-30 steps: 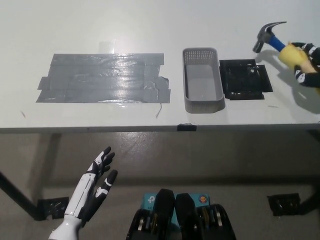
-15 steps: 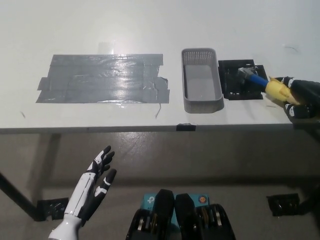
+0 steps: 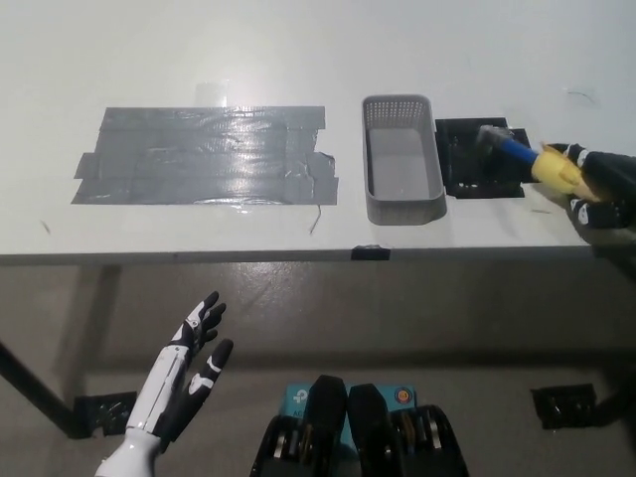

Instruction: The robot picks the hammer with right hand and hits the black area on the desk and places it back.

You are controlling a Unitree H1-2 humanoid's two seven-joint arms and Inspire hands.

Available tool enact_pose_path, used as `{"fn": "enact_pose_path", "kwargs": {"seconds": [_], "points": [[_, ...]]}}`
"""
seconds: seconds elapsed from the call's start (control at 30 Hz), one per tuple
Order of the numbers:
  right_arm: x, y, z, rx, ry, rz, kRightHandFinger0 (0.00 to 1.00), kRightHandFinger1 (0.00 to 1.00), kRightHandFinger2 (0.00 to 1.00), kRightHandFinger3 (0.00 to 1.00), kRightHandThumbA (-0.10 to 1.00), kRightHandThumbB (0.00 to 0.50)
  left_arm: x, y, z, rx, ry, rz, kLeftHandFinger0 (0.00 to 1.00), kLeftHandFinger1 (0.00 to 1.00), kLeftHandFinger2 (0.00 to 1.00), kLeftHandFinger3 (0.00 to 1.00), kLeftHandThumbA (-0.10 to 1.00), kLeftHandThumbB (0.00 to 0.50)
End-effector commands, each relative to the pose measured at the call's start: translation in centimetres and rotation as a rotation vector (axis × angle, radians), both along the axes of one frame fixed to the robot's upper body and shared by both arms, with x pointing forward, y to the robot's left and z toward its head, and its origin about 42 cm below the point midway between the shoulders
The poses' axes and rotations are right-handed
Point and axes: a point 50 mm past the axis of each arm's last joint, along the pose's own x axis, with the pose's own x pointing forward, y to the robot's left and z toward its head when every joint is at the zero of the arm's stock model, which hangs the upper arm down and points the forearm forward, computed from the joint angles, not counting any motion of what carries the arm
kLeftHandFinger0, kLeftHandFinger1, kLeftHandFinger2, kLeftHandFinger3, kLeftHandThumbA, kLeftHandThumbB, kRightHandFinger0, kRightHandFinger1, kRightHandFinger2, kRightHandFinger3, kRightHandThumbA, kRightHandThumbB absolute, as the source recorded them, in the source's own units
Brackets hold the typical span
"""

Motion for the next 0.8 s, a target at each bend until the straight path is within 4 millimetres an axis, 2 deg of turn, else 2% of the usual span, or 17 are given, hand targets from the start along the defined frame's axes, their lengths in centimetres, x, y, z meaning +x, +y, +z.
{"fn": "enact_pose_path", "kwargs": {"seconds": [0.0, 0.1, 0.2, 0.33, 0.43, 0.57, 0.77], "points": [[2.0, -0.2, 8.8, 0.187, -0.207, -0.028, 0.09, 0.62, 0.92, 1.00, -0.10, 0.102, 0.0, 0.4, 0.8, 0.004, -0.053, 0.013, 0.99, 1.00, 1.00, 1.00, 0.86, 0.015], [2.3, -0.7, 10.5, 0.291, -0.244, -0.056, 0.10, 0.62, 0.91, 0.97, -0.10, 0.115, 0.0, 0.4, 0.8, -0.001, -0.049, 0.013, 0.98, 1.00, 1.00, 1.00, 0.85, 0.001], [2.5, -1.3, 11.4, 0.330, -0.271, -0.067, 0.08, 0.51, 0.85, 0.89, -0.10, 0.109, 0.0, 0.4, 0.7, 0.000, -0.055, 0.008, 0.96, 1.00, 1.00, 1.00, 0.80, 0.000], [2.6, -1.8, 11.4, 0.340, -0.268, -0.089, 0.04, 0.46, 0.85, 0.89, -0.10, 0.115, -0.1, 0.4, 0.8, 0.006, -0.051, 0.007, 0.94, 1.00, 1.00, 1.00, 0.81, 0.000], [2.7, -1.9, 10.9, 0.351, -0.237, -0.126, 0.05, 0.49, 0.90, 0.94, -0.10, 0.128, -0.1, 0.4, 0.7, 0.002, -0.045, 0.009, 0.95, 1.00, 1.00, 1.00, 0.82, 0.001], [3.0, -1.8, 9.8, 0.366, -0.228, -0.109, 0.05, 0.51, 0.88, 0.93, -0.10, 0.149, 0.0, 0.4, 0.8, 0.004, -0.048, 0.012, 0.95, 1.00, 1.00, 1.00, 0.83, 0.006], [3.3, -1.2, 7.6, 0.305, -0.198, -0.147, 0.10, 0.62, 0.93, 1.00, -0.10, 0.127, 0.1, 0.3, 0.9, -0.002, -0.047, 0.012, 0.94, 1.00, 1.00, 1.00, 0.82, 0.000]]}}
